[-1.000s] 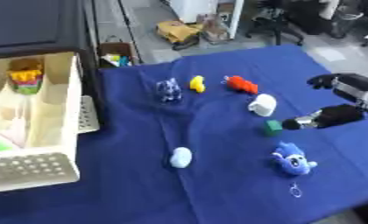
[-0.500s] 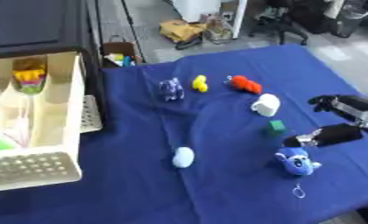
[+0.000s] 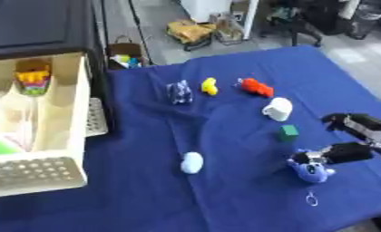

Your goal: Pick up objects from table and place into drawer.

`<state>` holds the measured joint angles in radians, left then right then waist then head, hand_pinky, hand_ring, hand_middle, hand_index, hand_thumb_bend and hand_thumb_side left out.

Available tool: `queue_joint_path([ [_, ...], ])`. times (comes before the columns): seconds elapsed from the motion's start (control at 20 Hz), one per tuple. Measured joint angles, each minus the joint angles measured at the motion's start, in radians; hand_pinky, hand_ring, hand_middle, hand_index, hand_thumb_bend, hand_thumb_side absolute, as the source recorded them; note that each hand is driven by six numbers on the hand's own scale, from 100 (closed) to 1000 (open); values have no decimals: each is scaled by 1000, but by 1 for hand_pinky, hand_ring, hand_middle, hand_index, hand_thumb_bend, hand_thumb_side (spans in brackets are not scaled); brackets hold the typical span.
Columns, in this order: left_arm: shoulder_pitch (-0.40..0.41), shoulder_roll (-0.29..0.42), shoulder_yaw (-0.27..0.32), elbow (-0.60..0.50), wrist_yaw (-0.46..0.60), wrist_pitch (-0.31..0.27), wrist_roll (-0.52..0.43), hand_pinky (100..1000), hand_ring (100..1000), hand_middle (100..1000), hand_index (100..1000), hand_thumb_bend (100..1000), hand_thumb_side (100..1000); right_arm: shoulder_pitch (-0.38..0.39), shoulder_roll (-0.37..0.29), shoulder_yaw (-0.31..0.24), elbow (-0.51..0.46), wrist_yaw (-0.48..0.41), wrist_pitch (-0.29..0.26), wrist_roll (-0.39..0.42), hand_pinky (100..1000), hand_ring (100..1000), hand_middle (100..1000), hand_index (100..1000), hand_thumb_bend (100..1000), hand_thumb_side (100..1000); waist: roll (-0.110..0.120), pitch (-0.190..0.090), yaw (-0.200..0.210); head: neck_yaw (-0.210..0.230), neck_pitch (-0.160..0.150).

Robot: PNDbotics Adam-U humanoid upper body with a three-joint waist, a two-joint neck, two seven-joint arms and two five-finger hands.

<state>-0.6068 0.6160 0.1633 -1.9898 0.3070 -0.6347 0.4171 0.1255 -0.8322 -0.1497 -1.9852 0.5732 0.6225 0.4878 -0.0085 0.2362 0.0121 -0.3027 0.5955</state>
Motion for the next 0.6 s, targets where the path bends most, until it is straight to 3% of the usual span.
queue_joint_path([
  [0.6, 0, 0, 0, 0, -1, 0, 0, 369, 406, 448, 663, 180, 960, 35, 45, 1, 0, 6, 9, -5, 915, 911, 777, 926, 863, 571, -3, 2, -4, 0, 0],
])
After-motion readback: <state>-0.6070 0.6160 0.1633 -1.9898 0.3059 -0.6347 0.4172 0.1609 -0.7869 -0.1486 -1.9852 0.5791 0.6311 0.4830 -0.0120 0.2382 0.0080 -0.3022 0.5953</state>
